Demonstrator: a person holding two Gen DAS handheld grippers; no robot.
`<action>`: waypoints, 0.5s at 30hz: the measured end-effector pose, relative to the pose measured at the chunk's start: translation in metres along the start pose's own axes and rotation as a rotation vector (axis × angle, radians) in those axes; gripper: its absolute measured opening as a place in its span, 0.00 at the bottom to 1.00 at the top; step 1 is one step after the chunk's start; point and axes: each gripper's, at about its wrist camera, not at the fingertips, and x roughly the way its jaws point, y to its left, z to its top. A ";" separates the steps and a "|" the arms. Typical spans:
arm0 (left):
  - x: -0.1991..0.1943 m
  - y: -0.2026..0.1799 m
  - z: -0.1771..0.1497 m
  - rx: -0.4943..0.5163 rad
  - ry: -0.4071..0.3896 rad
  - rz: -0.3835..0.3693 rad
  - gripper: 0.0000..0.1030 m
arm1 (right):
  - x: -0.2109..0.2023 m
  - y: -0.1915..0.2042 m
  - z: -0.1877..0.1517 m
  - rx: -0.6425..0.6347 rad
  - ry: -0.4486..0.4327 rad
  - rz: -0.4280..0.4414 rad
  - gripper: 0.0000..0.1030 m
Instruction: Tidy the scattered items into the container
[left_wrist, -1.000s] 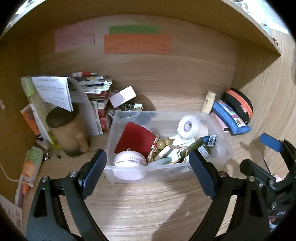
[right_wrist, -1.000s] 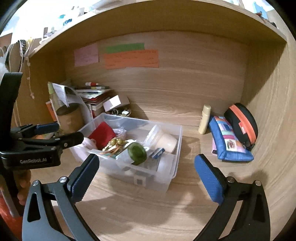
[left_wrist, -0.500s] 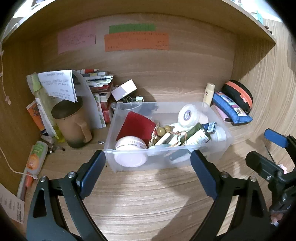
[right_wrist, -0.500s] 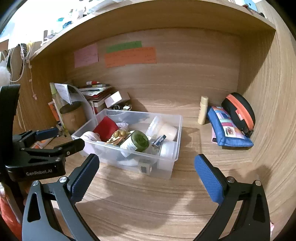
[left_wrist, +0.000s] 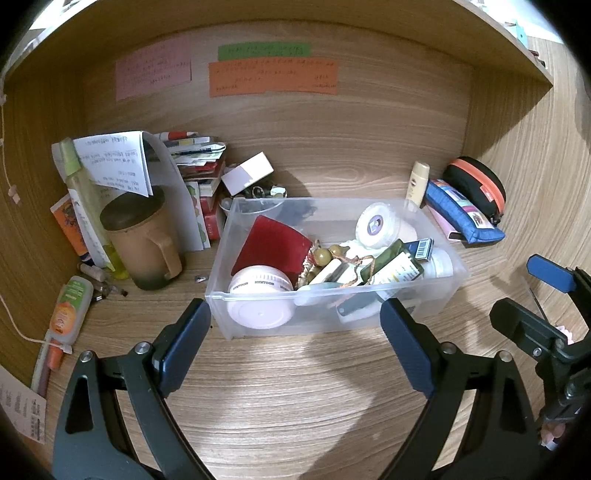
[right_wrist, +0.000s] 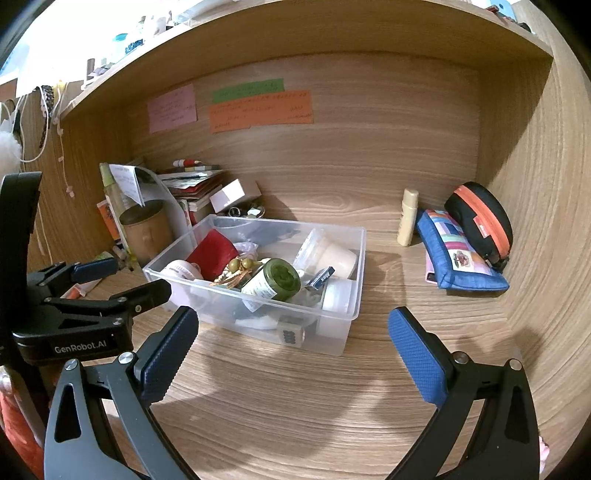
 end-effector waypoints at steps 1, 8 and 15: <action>0.000 0.000 0.000 0.000 0.000 -0.001 0.91 | 0.000 0.000 0.000 0.000 -0.001 0.000 1.00; 0.001 -0.001 -0.001 -0.003 0.005 -0.001 0.91 | 0.001 0.001 0.000 0.001 0.005 0.001 1.00; 0.001 -0.001 -0.001 -0.004 0.010 -0.019 0.91 | 0.002 0.003 0.001 -0.005 0.009 0.002 1.00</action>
